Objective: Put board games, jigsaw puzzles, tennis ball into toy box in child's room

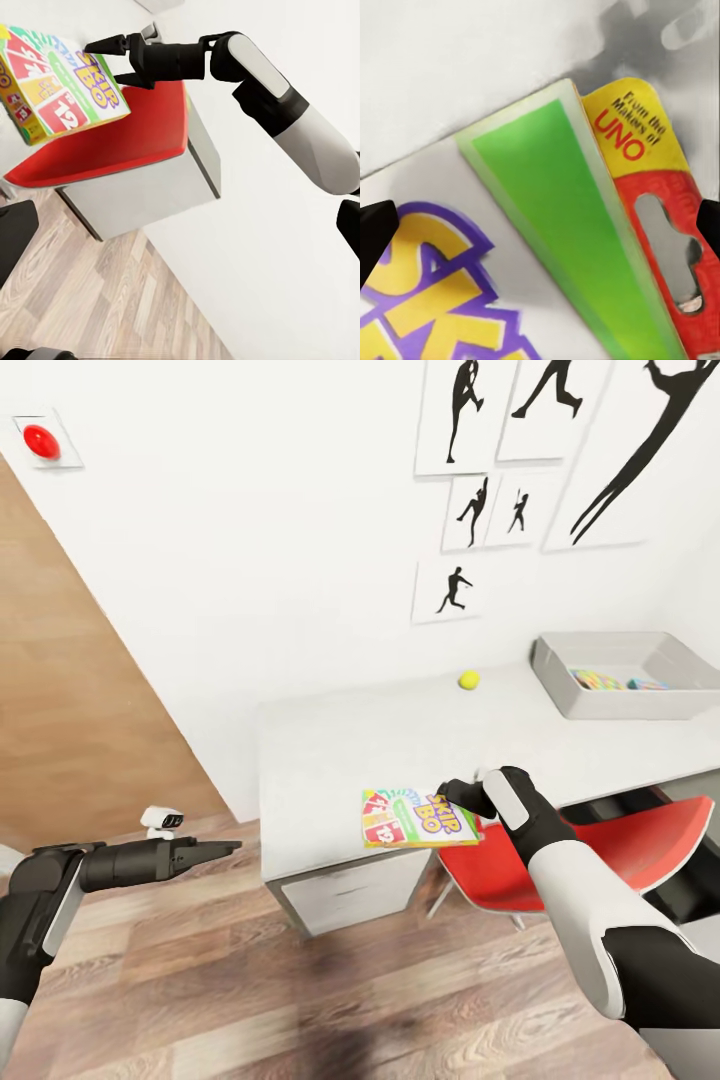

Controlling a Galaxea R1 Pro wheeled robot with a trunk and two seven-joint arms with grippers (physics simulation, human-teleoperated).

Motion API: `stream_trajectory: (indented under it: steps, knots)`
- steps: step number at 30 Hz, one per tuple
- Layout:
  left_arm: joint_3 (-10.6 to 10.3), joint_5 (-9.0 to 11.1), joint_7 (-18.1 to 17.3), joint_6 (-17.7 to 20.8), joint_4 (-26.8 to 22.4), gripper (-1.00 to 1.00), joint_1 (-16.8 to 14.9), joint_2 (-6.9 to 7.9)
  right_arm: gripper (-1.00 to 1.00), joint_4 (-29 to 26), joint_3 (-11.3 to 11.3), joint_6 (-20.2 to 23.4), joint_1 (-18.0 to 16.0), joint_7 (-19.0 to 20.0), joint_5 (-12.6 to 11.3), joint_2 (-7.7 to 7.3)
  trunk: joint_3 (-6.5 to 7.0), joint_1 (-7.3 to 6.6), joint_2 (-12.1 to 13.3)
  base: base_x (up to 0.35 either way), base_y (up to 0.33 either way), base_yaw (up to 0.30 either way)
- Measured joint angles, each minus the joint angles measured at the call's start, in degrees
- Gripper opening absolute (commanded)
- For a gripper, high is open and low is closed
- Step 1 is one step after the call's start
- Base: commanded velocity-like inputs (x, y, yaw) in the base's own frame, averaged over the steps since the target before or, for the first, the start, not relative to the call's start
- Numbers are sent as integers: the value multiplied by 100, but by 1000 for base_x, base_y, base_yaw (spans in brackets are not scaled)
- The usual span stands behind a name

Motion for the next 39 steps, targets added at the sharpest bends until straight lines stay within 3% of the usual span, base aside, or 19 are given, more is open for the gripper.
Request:
stream_trajectory:
  steps: [39]
  knots:
    - [-7, -9, 0, 3, -2, 100, 0, -21, 100, -23, 24, 7, 8, -10, 60, 15, 0, -2, -1, -9, 275, 0]
